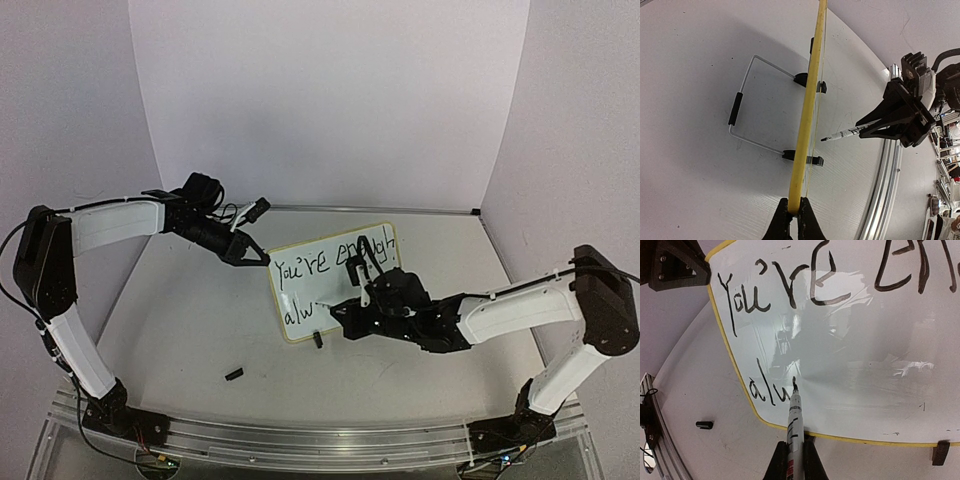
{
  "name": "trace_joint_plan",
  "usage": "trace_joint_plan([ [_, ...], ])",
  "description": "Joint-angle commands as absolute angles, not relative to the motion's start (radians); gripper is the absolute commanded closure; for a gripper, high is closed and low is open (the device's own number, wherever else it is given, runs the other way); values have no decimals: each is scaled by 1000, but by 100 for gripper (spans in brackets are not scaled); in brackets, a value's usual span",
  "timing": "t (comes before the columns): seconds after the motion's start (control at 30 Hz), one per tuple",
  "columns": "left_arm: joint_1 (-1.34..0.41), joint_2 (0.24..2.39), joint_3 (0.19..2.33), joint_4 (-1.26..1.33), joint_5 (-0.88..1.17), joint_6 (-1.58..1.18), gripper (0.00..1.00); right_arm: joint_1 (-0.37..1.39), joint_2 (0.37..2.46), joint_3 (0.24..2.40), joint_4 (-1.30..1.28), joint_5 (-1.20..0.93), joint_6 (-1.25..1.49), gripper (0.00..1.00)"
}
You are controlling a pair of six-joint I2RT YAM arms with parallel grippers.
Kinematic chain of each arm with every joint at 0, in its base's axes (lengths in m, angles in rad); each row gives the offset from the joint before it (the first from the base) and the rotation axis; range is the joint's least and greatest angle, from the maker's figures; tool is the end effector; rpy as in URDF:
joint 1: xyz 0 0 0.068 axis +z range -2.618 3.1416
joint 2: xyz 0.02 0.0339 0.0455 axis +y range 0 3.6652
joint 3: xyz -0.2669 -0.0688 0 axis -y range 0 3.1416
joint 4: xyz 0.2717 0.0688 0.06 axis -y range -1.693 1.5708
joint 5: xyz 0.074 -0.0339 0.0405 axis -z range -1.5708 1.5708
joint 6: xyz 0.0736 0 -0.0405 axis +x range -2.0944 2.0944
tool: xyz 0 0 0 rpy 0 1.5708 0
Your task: Write a sentence on the whiteboard
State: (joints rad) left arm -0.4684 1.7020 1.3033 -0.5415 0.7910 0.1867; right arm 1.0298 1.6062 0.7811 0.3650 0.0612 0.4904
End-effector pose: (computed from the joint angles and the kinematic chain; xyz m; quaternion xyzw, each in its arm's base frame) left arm 0.3357 -0.2285 0.2264 0.3954 0.7922 -0.4028 0.2319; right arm 0.2047 0.3320 0.1559 -0.2107 0.8229 0.3443 0.3999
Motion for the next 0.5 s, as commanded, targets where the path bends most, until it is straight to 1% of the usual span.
trace_joint_plan([
  [0.0,-483,1689,1316,-578,733,248,100,1009,1632,786,403,46,508,100],
  [0.47,-483,1695,1318,-580,729,249,100,987,1661,809,422,4,486,100],
])
